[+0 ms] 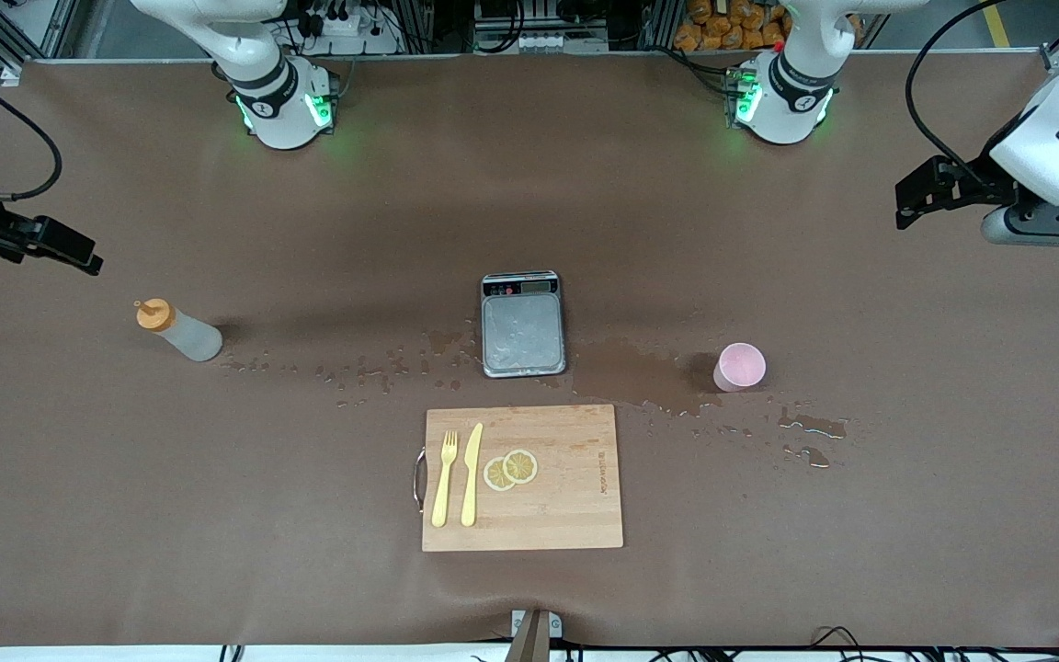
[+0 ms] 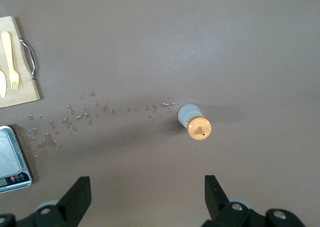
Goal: Add sauce to pink cup with both arms
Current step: 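Move the left gripper toward the pink cup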
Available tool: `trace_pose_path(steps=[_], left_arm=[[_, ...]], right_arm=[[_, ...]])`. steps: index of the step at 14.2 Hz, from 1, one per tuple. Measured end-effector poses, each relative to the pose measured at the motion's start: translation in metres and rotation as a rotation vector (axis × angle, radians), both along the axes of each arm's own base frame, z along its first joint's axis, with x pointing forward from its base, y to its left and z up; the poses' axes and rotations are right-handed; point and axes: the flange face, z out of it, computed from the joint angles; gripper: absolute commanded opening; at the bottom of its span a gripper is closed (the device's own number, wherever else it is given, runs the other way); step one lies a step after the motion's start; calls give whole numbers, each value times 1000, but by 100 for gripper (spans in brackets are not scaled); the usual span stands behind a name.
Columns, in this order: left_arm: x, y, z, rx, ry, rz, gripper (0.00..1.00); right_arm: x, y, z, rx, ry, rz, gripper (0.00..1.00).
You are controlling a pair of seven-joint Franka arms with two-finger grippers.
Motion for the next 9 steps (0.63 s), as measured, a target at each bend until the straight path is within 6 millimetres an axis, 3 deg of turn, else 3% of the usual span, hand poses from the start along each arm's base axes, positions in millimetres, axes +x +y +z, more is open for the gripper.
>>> trace_pose_path(steps=[9], left_arm=[[-2,-4,-1,1,8,-8,100]], right_arm=[[0,-2,0,0,0,-3,100]])
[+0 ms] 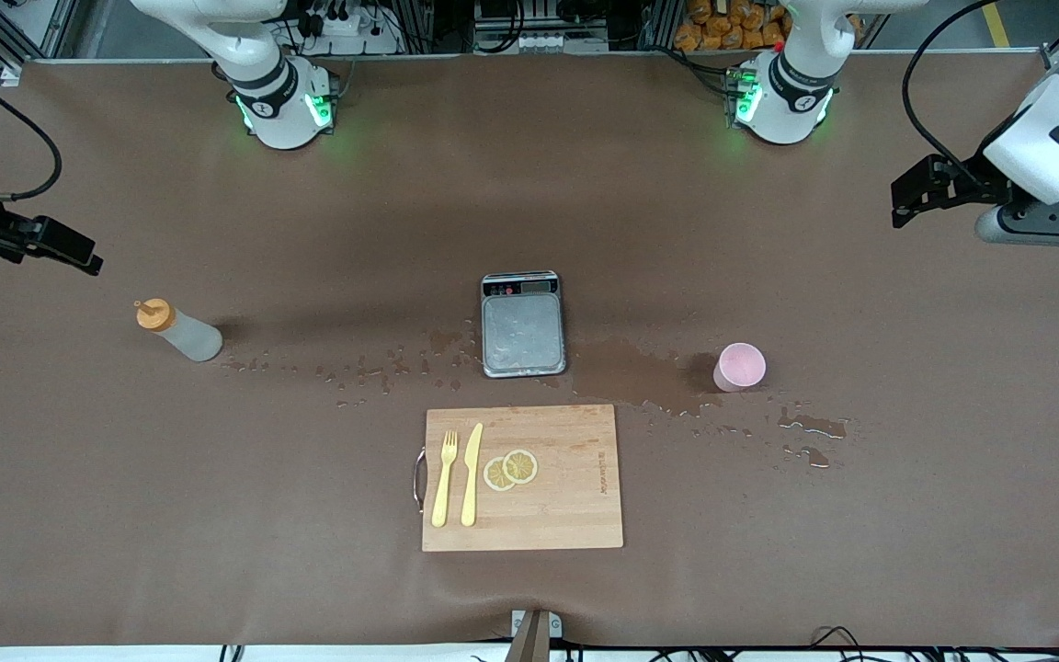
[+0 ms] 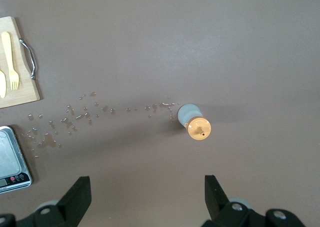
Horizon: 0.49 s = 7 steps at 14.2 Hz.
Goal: Add sauce to pink cup with both arms
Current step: 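Move the left gripper toward the pink cup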
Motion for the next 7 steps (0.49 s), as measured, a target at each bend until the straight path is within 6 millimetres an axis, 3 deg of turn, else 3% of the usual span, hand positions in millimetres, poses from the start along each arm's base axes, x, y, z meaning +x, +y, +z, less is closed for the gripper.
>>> trace_pose_path(steps=[7], left_arm=[[-5,-3,-3,7,38,-6,100]], right_arm=[[5,-12,-14,-16,25,-15,100]])
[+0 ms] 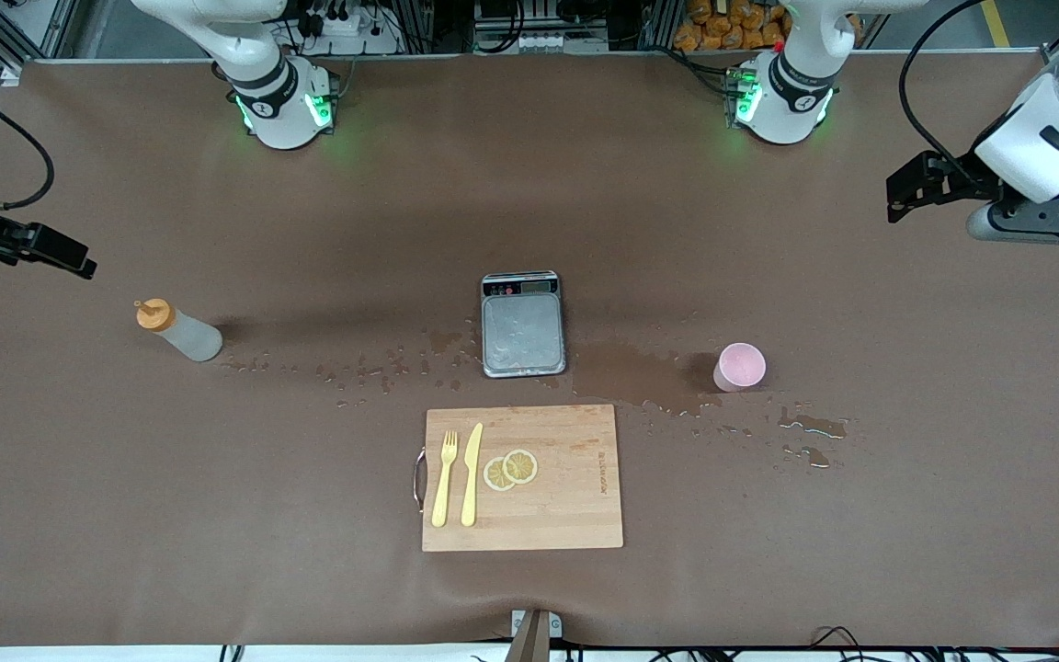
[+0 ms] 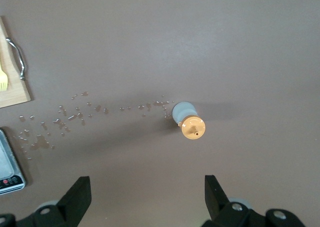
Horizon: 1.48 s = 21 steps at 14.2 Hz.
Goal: Add sauce to pink cup with both arms
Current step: 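Move the left gripper toward the pink cup, then lower the left gripper around the pink cup while the right gripper approaches the bottle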
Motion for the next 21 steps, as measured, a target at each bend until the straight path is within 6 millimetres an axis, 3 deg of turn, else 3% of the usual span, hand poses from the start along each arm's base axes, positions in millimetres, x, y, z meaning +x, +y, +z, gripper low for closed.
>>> trace_pose_path(steps=[5,8,15,21], left_arm=[[-1,3,-2,3,14,6,100],[5,14,-20,7,58,26,100],[62,10,-137,-43,142,40,100],[82,-11,-220,-72,174,23,100]], right_arm=[[15,-10,-33,-18,46,-9,100],[16,-28,-38,-17,54,-40,100],[4,-62,-42,-26,120,-220,100],[-4,-111,-46,57,129,-409,100]])
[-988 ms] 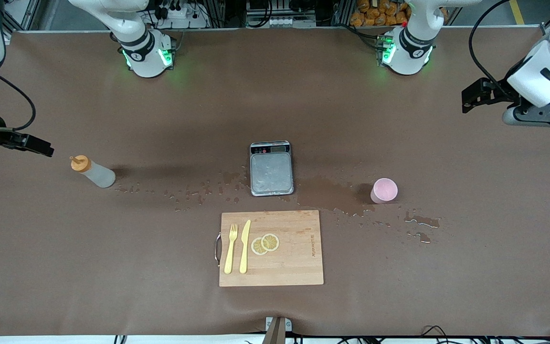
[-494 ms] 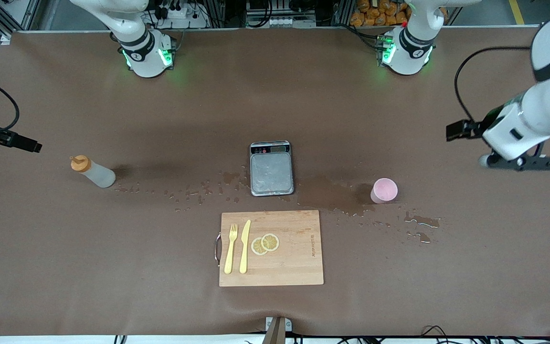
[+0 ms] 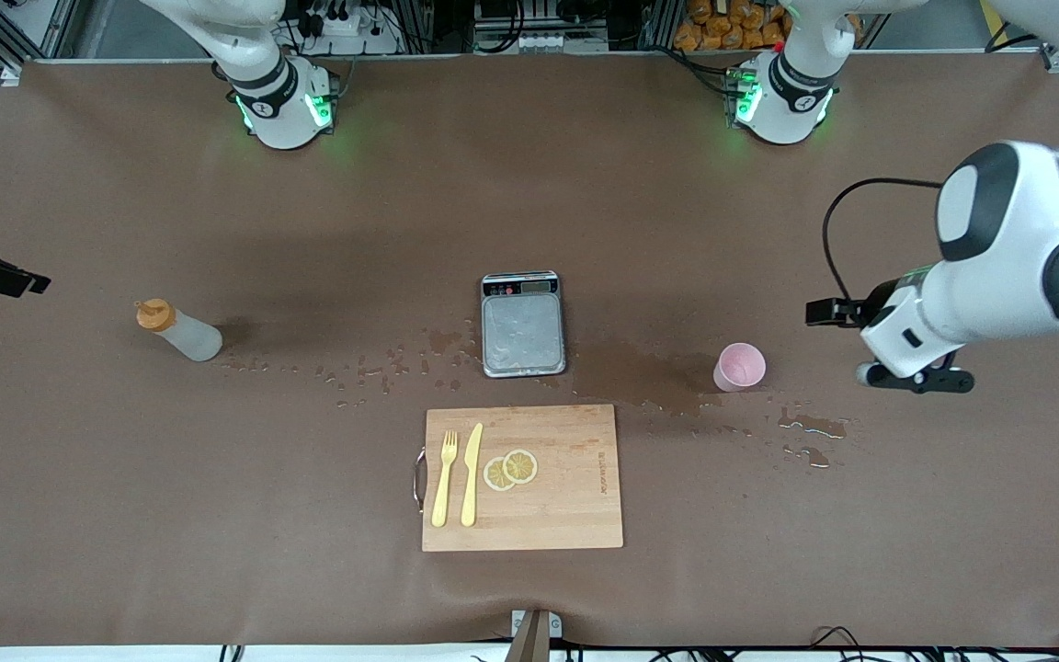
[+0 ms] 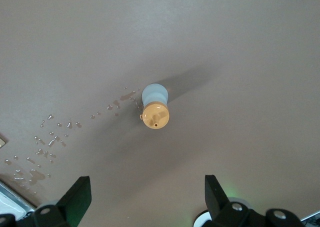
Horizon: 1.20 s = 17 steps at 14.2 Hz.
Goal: Add sauce to pink cup with both arms
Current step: 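Lower the left gripper around the pink cup while the right gripper approaches the bottle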
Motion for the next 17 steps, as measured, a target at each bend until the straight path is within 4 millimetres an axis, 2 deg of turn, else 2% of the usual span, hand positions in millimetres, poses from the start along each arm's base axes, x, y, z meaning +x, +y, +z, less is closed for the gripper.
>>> trace_pose_path(steps=[3,5,8,11,15,17], left_arm=[[7,-11,-28,-5,0,-10,100],[12,-11,-52,-8,6,-5,100],[19,-6,-88,-14,-11,12,100],[13,-11,-117,-14,-24,17,100],[-3,-23,-151,-14,-51,12,100],[-11,-25,-163,-14,-53,9,100]], right_arm=[[1,-16,-15,55,20,-51,100],[0,-42,-33,144,33,-128,100],[-12,-96,-75,299,97,-257,100],[-15,-128,-117,424,136,-351,100],[-33,-172,-178,609,228,-512,100],[-35,-181,-199,633,259,-540,100]])
